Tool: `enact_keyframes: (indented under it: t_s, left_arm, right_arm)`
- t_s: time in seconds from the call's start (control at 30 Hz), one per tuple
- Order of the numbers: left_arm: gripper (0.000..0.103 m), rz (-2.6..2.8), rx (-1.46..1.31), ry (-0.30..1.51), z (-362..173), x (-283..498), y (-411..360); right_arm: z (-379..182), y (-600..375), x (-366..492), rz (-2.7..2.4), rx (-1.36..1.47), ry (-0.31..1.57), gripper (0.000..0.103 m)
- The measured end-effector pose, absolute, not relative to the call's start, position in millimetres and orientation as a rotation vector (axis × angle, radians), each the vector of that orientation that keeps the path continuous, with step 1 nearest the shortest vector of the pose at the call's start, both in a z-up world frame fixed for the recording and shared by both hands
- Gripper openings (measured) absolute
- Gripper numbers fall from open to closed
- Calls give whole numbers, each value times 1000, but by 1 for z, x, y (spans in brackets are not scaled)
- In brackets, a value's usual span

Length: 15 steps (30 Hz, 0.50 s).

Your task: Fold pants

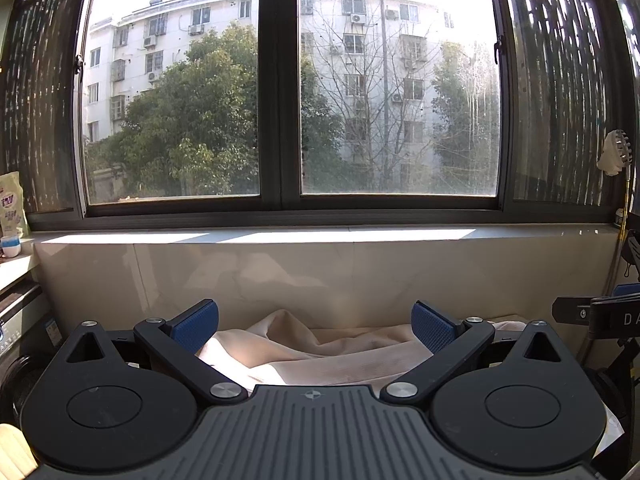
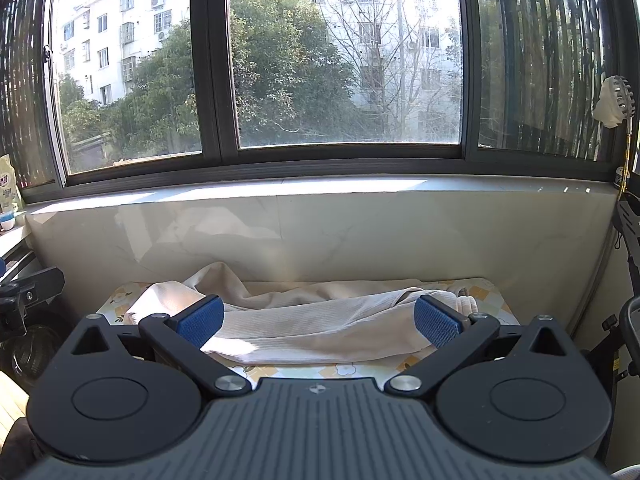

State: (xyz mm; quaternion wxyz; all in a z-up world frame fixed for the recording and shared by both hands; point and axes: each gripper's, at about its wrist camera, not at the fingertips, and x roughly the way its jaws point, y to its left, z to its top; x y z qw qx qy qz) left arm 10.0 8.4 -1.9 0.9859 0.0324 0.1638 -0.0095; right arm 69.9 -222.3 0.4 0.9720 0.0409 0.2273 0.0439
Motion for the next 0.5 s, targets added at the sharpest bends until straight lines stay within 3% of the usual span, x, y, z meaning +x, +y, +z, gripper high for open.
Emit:
enact_keyframes:
  t_s: [0.5]
  left_arm:
    - [103,-12,65,332,-2,12,8]
  right_arm:
    - [0,-220,71,87,84,465,103]
